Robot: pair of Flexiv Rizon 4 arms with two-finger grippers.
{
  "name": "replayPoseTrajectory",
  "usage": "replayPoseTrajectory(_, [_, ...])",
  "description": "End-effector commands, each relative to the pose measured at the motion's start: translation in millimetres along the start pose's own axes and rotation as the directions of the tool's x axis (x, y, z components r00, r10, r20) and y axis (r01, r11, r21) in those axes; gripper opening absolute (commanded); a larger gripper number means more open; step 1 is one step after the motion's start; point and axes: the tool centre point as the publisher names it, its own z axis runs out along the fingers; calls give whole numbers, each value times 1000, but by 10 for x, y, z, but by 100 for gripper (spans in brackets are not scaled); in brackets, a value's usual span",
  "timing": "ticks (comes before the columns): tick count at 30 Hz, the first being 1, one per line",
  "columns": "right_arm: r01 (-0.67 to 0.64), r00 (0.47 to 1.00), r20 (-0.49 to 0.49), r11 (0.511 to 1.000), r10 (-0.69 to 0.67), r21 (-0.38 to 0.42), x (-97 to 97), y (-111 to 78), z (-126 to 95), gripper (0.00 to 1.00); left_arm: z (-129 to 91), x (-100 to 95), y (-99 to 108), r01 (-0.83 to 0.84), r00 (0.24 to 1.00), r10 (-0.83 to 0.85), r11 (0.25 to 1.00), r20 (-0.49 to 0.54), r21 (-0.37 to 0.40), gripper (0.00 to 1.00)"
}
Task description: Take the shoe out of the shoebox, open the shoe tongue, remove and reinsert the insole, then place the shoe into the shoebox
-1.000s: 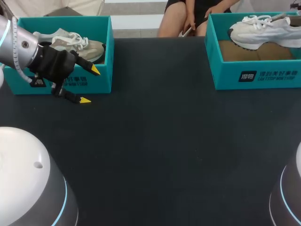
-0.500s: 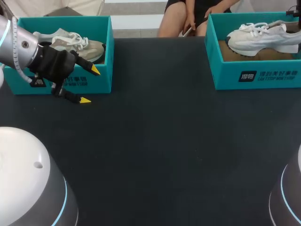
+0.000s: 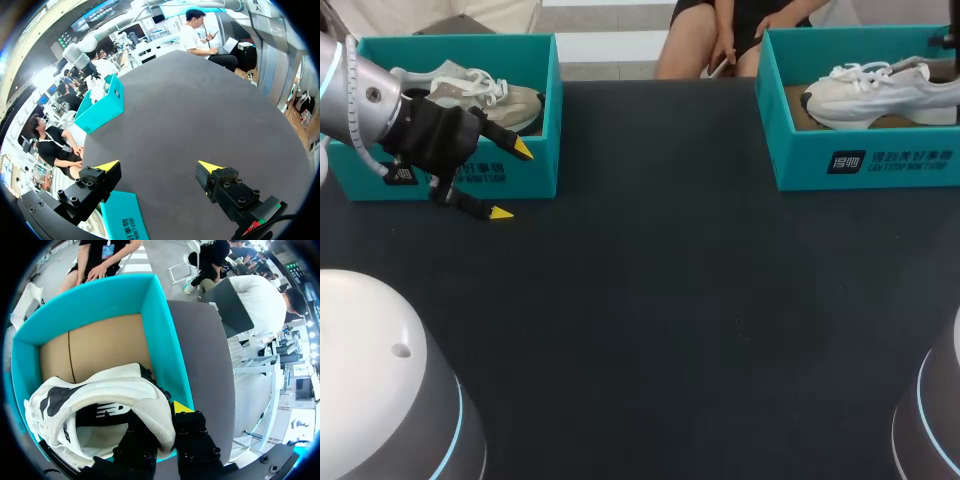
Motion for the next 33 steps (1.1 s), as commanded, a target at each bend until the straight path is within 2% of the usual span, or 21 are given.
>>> replayPoseTrajectory(1, [-3, 1000, -2, 1000, 3, -2, -25, -82, 3, 0, -4, 4, -5, 0, 1000, 0, 1000, -1, -3, 100])
replayPoseTrajectory(17, [-33, 999, -1, 999, 33, 24, -6, -285, 125, 0, -4, 4, -5, 0, 1000, 0, 1000, -1, -3, 100])
replayPoseTrajectory(33, [-93, 996, -11, 994, 94, 51, -25, -357, 256, 0, -4, 4, -5, 0, 1000, 0, 1000, -1, -3, 100])
